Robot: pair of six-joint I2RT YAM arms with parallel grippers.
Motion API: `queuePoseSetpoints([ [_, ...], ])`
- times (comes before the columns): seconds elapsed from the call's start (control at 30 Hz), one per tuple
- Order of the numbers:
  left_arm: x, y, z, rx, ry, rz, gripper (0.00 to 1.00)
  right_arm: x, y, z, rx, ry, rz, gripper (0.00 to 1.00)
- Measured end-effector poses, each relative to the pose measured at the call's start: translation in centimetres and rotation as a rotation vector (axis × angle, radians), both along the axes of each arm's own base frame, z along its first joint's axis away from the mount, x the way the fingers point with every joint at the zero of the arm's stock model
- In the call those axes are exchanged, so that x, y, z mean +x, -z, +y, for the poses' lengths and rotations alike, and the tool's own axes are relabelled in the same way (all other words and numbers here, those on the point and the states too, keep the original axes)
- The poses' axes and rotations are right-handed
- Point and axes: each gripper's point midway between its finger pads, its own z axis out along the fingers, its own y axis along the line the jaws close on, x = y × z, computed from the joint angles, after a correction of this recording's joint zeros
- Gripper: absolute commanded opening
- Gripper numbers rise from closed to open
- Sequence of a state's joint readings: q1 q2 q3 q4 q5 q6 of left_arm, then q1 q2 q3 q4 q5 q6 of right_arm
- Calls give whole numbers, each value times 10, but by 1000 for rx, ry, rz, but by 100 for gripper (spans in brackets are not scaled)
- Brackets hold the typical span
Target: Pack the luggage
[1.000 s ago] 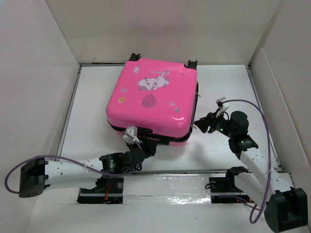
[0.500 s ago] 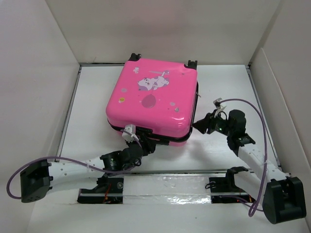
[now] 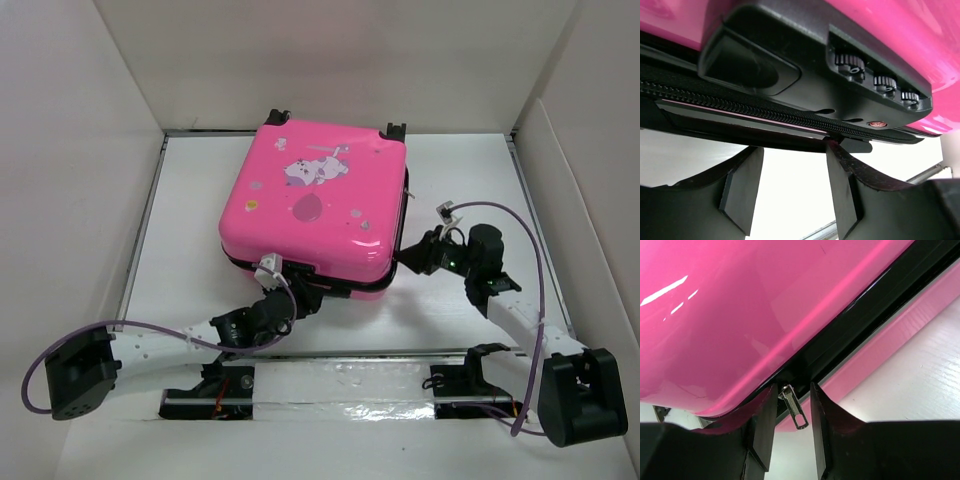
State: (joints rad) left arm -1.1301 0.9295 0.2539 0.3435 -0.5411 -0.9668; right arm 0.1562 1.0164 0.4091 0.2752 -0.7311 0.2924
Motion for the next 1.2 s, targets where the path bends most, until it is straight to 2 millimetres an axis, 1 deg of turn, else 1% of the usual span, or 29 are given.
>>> queuePoseSetpoints([
  [0.13, -2, 0, -8, -14, 19, -2, 44, -1, 2, -1, 9, 7, 2, 39],
  [0.23, -5, 0, -15, -12, 32, -16, 44, -7, 11, -3, 11, 16, 24, 39],
  [0.3, -10, 0, -20, 4, 65, -22, 44, -9, 10, -5, 12, 29, 19, 38],
  [0.37, -14, 2, -24, 21, 90, -24, 44, -11, 6, -6, 13, 37, 6, 34],
  [0.4, -15, 3, -25, 28, 95, -25, 43, -11, 3, -6, 14, 42, -1, 28],
  [0.5, -10, 5, -20, 51, 76, -27, 43, -12, -1, -8, 14, 58, -14, 9],
  [0.53, -6, 5, -16, 57, 59, -26, 43, -11, -1, -9, 13, 64, -15, 7],
  [0.6, -2, 7, -10, 66, 52, -14, 43, -10, -1, -10, 13, 73, -13, 3],
  [0.63, -2, 9, -8, 79, 59, -5, 43, -10, -1, -10, 13, 75, -12, 3],
  [0.67, 0, 8, -4, 78, 55, -3, 43, -10, -1, -10, 13, 75, -10, 3],
  [0.7, 1, 7, -1, 78, 56, 0, 43, -10, 0, -10, 13, 75, -8, 0],
  [0.77, 3, 4, 5, 74, 54, -7, 42, -9, 1, -10, 14, 74, -6, 0],
  [0.83, 5, -2, 8, 64, 51, -22, 35, -9, 1, -9, 15, 72, -6, 0],
  [0.87, 4, -2, 9, 70, 57, -23, 32, -9, 1, -9, 15, 72, -6, 0],
  [0.9, 1, -1, 7, 77, 75, -27, 30, -9, 0, -9, 14, 73, -7, 0],
  [0.97, -7, -4, -1, 94, 115, -55, 30, -11, 0, -8, 9, 76, -7, 0],
  [1.03, -23, -8, -16, 108, 178, -81, 30, -14, 0, -7, -3, 86, -8, 0],
  [1.1, -38, -11, -36, 125, 243, -90, 31, -17, 0, -7, -20, 100, -12, 0],
  [1.13, -41, -12, -45, 132, 262, -89, 33, -19, 0, -5, -29, 107, -14, 0],
  [1.2, -40, -15, -61, 131, 276, -98, 36, -22, 0, -3, -54, 124, -21, 0],
])
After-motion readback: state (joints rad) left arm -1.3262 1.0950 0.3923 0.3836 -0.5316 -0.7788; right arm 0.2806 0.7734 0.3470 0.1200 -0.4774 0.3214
